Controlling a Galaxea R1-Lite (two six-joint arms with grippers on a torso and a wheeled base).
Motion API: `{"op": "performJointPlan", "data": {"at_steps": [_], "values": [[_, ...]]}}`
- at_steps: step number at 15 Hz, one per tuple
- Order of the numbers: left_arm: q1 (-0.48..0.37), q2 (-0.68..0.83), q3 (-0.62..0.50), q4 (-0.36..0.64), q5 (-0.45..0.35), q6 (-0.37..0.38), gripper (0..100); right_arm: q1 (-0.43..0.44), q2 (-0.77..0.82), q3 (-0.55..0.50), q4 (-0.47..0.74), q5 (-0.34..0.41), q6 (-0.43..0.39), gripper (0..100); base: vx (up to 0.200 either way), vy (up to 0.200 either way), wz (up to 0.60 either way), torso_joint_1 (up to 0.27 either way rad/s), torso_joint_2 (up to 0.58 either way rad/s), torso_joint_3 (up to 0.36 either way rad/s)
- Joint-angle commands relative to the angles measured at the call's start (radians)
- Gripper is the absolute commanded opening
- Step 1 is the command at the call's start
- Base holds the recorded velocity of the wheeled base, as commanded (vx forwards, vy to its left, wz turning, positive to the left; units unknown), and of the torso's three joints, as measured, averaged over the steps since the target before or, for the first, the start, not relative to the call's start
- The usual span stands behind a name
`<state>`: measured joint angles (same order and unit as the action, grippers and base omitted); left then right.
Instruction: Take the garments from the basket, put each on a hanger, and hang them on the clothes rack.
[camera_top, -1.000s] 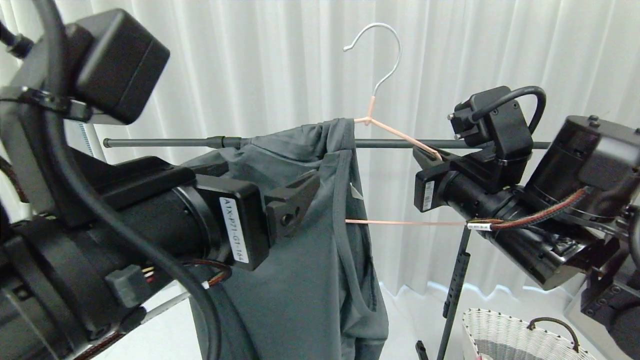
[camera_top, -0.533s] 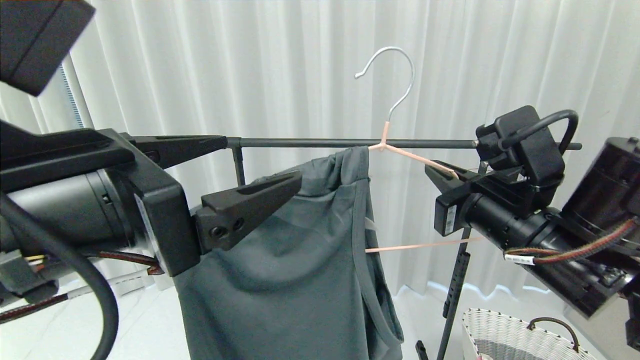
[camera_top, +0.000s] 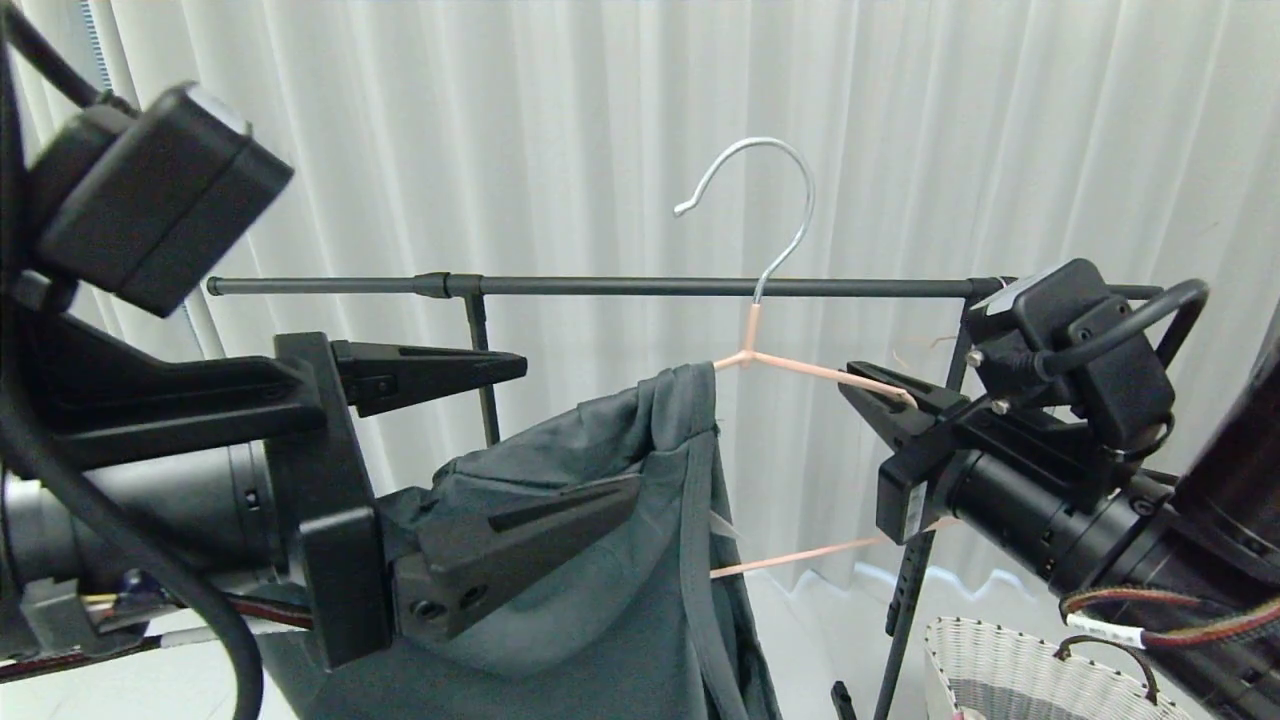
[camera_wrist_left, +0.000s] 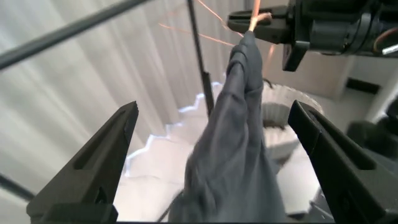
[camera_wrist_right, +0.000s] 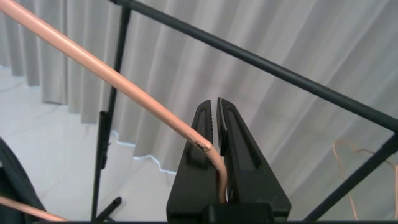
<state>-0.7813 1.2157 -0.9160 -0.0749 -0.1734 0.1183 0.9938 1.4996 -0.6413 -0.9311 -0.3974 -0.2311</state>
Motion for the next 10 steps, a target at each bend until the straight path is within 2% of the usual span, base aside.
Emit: {"op": "performJointPlan", "data": {"at_steps": [1,5,10], "values": [[-0.021,0.045,0.008,0.000,-0.012,0.012,100,0.042,-0.002,0.017,0.000,-0.001,-0.001,0,0.000,0.000,0.00,0.000,0.00,0.000],[-0.026,0.033,0.083,0.000,-0.063,0.046,100,0.065,-0.004,0.043,0.000,0.002,-0.013,0,0.000,0.000,0.00,0.000,0.00,0.000],[-0.064,0.016,0.144,0.000,-0.063,0.049,100,0.098,-0.004,0.048,0.000,0.003,-0.028,0,0.000,0.000,0.00,0.000,0.00,0.000]]}}
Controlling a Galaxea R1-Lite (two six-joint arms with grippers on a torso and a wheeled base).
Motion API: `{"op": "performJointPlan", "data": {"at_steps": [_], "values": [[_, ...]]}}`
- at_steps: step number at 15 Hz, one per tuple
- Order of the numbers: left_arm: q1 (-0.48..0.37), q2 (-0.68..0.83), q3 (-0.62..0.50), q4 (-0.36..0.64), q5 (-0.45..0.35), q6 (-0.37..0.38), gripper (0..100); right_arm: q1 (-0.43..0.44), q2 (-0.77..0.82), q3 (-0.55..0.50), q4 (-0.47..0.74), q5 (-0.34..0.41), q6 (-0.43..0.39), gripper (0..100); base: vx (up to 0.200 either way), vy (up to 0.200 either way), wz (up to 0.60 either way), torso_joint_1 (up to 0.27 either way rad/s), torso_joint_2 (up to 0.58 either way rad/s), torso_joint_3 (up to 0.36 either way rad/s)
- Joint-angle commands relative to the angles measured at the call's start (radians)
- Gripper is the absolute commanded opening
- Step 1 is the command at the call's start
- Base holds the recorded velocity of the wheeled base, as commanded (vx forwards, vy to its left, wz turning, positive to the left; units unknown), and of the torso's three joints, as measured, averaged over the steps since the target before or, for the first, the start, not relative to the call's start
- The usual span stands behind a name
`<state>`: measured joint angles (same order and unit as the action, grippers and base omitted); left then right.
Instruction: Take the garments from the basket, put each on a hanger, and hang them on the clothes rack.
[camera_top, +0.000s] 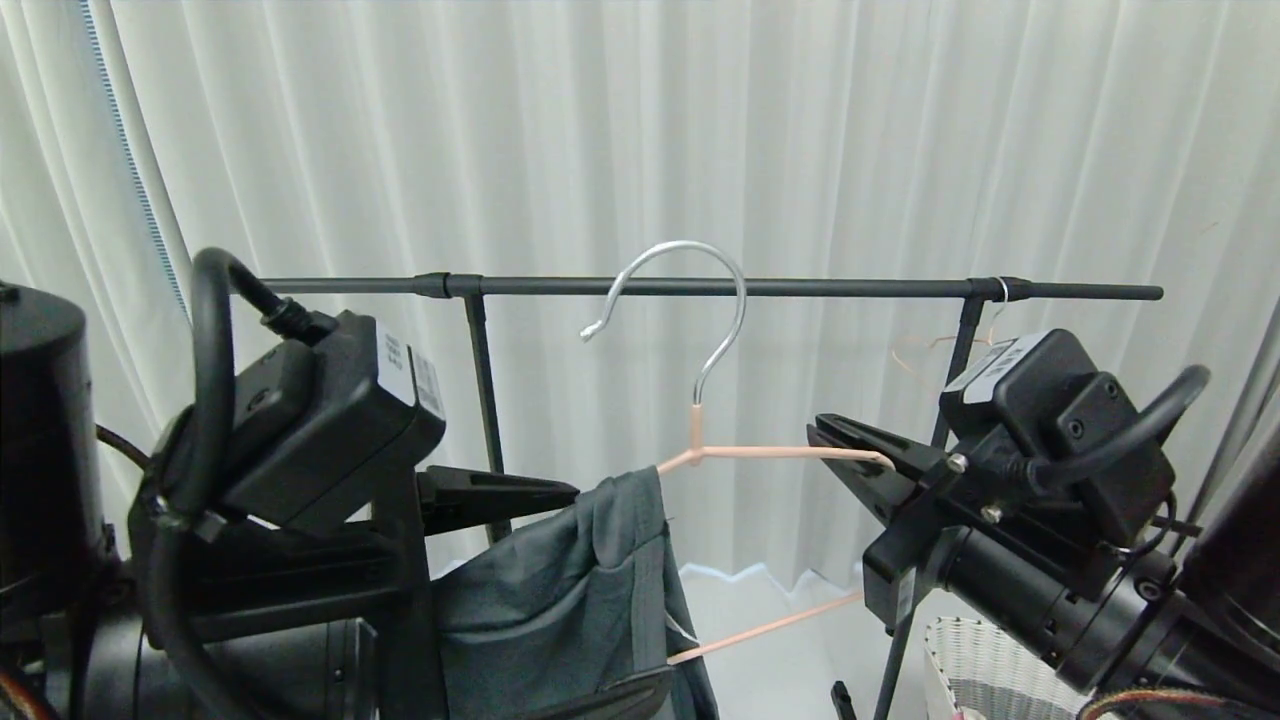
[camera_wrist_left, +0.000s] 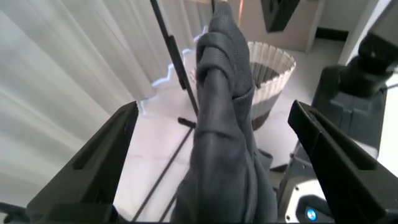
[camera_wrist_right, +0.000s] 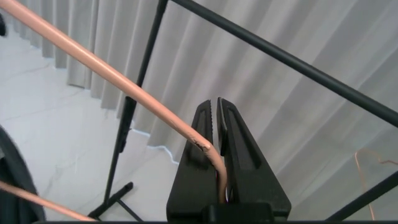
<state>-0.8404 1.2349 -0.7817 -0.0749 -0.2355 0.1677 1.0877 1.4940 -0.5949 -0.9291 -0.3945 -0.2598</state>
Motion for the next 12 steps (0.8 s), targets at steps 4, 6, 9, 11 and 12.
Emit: {"op": "performJointPlan", "data": {"at_steps": [4,6,9,11,12], "values": [[-0.019,-0.018,0.058,0.000,-0.001,0.033,0,0.006,-0.009,0.004,-0.002,-0.001,-0.001,0,0.000,0.000,0.00,0.000,0.00,0.000],[-0.017,-0.020,0.061,0.000,0.005,0.033,0,0.006,-0.015,0.004,-0.002,-0.001,-0.006,0,0.000,0.000,0.00,0.000,0.00,0.000],[-0.006,-0.011,0.062,-0.002,0.035,0.032,0,0.006,-0.023,0.004,-0.002,-0.001,-0.010,0,0.000,0.000,0.00,0.000,0.00,0.000],[0.024,0.020,0.058,-0.005,0.104,0.030,0,0.006,-0.041,0.015,0.006,0.000,-0.022,100,0.000,0.000,0.00,0.000,0.00,0.000],[0.038,0.037,0.055,-0.009,0.130,0.030,0,0.008,-0.052,0.027,0.018,-0.001,-0.022,100,0.000,0.000,0.00,0.000,0.00,0.000]]}}
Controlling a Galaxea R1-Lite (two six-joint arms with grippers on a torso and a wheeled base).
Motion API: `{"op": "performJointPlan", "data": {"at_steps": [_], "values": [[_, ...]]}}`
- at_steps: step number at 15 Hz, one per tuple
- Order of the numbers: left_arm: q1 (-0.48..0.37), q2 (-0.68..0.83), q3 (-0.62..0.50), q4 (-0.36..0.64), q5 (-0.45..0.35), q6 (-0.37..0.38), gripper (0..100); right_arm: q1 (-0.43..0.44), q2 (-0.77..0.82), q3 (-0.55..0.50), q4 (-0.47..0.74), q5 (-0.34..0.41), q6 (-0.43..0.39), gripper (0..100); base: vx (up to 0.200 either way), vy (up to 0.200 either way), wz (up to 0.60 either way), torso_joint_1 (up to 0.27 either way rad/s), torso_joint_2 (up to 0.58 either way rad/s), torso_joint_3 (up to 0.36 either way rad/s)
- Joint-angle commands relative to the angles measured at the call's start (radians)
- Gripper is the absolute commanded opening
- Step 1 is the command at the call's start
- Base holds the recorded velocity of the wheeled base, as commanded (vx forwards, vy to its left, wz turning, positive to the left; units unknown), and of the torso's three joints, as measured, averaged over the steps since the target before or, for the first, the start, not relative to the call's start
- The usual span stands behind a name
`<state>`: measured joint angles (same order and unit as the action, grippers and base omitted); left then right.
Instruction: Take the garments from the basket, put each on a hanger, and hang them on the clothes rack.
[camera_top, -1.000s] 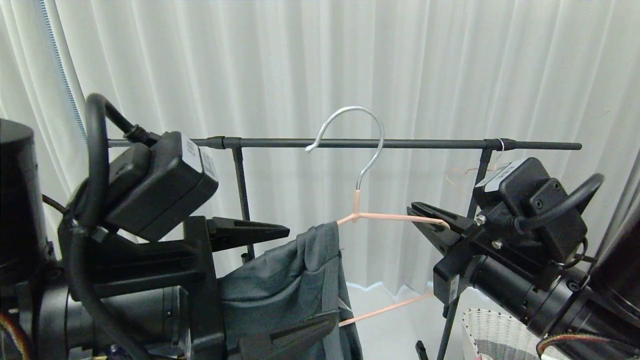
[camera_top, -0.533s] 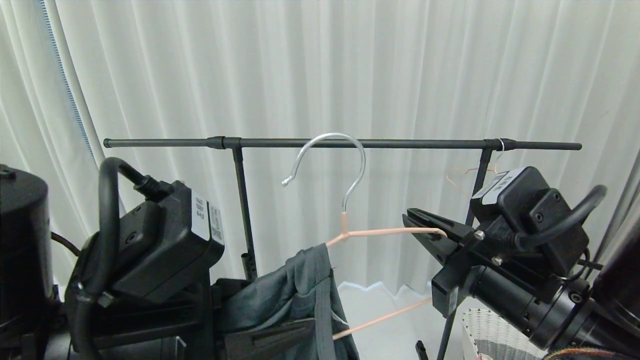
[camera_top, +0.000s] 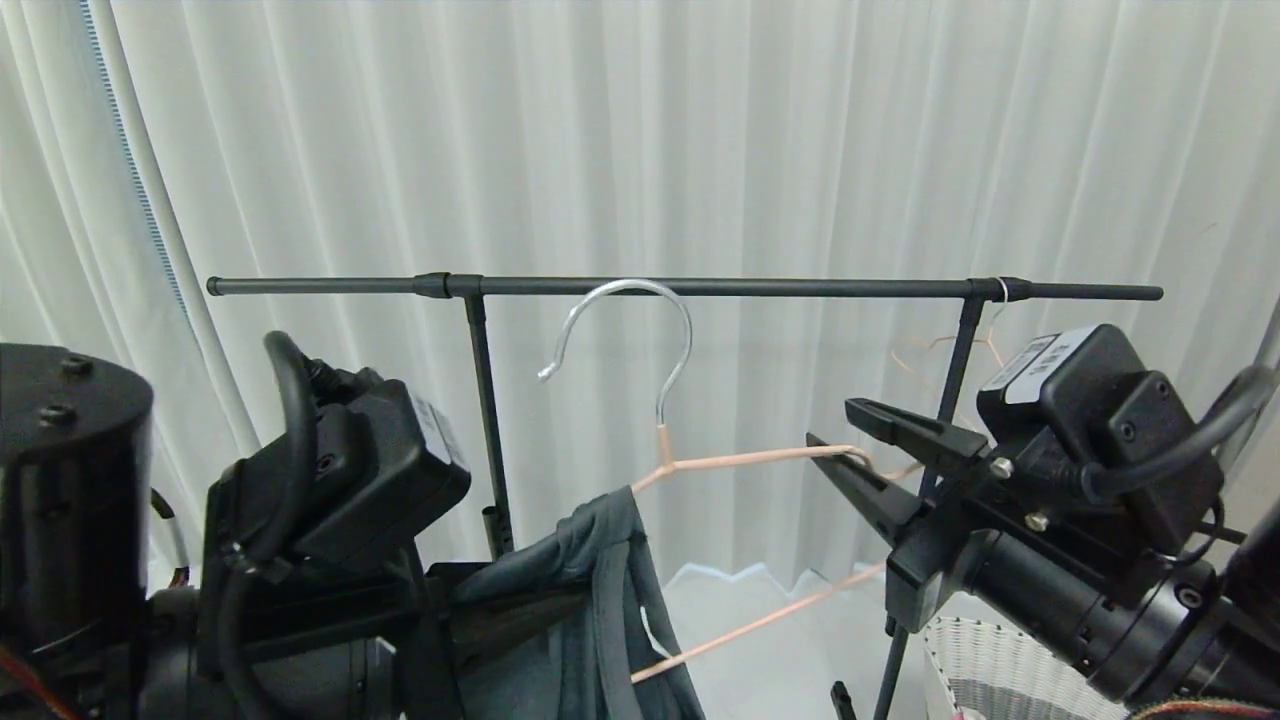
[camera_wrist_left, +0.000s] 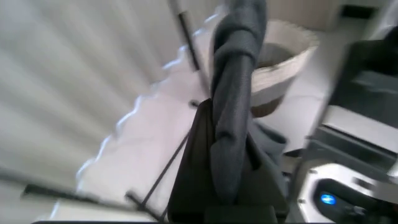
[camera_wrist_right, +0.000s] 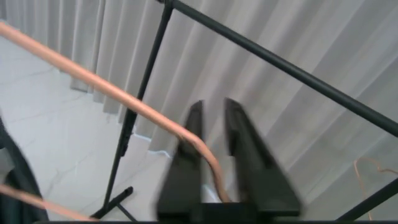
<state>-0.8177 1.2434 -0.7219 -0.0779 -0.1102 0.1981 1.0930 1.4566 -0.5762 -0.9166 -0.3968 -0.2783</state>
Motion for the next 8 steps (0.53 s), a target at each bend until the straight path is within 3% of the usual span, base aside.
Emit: {"op": "performJointPlan", "data": {"at_steps": [1,6,8], "values": [[0.022,0.041,-0.007,-0.020,0.024,0.000,0,0.004,-0.035,0.022,0.038,0.003,-0.004,100,0.000,0.000,0.00,0.000,0.00,0.000],[0.040,0.060,0.002,-0.033,0.032,-0.005,0,0.028,-0.071,0.053,0.101,0.009,0.008,100,0.000,0.000,0.00,0.000,0.00,0.000],[0.068,0.077,-0.007,-0.036,0.040,-0.012,0,0.050,-0.068,0.059,0.110,0.016,0.077,100,0.000,0.000,0.00,0.000,0.00,0.000]]}}
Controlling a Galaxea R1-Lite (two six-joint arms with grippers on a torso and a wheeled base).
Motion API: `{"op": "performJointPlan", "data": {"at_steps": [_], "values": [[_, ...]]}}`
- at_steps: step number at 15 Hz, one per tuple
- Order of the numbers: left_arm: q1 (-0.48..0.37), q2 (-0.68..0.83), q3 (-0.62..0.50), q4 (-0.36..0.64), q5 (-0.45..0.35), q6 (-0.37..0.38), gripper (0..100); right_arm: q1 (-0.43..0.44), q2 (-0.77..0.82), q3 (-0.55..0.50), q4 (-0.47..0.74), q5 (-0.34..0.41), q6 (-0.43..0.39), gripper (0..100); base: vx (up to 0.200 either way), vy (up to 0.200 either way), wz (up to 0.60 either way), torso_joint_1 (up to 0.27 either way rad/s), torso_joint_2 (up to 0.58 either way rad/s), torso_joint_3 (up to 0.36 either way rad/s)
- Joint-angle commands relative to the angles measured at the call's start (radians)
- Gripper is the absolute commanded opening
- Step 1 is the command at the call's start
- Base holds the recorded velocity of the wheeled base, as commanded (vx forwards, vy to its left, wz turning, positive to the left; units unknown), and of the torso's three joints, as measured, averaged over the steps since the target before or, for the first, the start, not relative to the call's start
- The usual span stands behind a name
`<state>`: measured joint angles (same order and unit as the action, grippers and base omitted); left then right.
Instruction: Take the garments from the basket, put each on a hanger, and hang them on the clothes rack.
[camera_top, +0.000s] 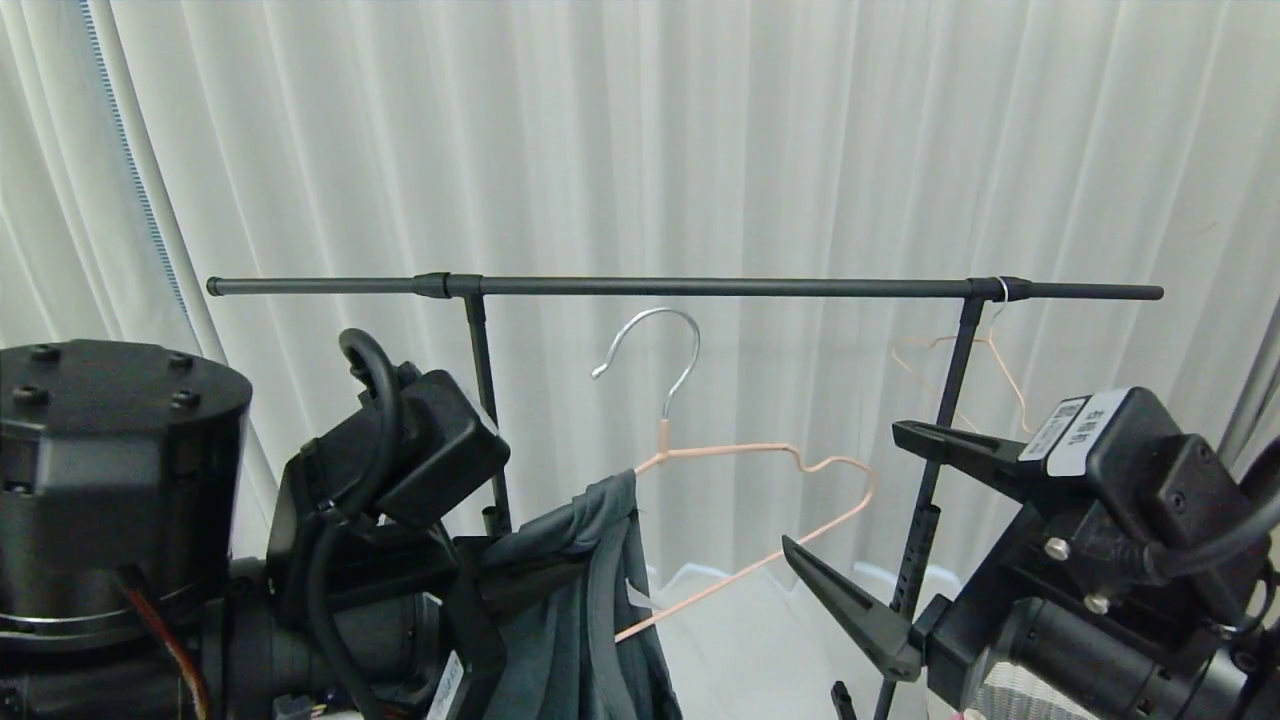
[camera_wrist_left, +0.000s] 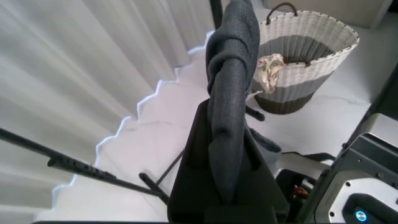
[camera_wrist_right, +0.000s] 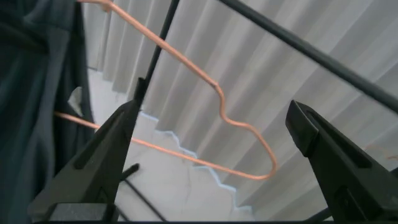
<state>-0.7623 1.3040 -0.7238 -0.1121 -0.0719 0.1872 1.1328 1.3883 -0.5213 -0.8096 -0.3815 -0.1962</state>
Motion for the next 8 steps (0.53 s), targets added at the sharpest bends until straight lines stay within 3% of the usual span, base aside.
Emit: {"op": "performJointPlan", "data": {"at_steps": [1,4,8], "values": [[0.032,0.017,-0.009,-0.009,0.011,-0.006,0,0.030,0.000,0.003,0.043,0.001,0.064,100,0.000,0.000,0.00,0.000,0.00,0.000],[0.034,-0.002,-0.055,-0.029,0.014,-0.084,0,0.078,0.012,-0.019,0.207,0.052,0.284,100,0.000,0.000,0.00,0.000,0.00,0.000],[0.024,-0.025,-0.089,-0.029,0.011,-0.081,0,0.051,0.146,-0.118,0.366,0.081,0.601,100,0.000,0.000,0.00,0.000,0.00,0.000]]}}
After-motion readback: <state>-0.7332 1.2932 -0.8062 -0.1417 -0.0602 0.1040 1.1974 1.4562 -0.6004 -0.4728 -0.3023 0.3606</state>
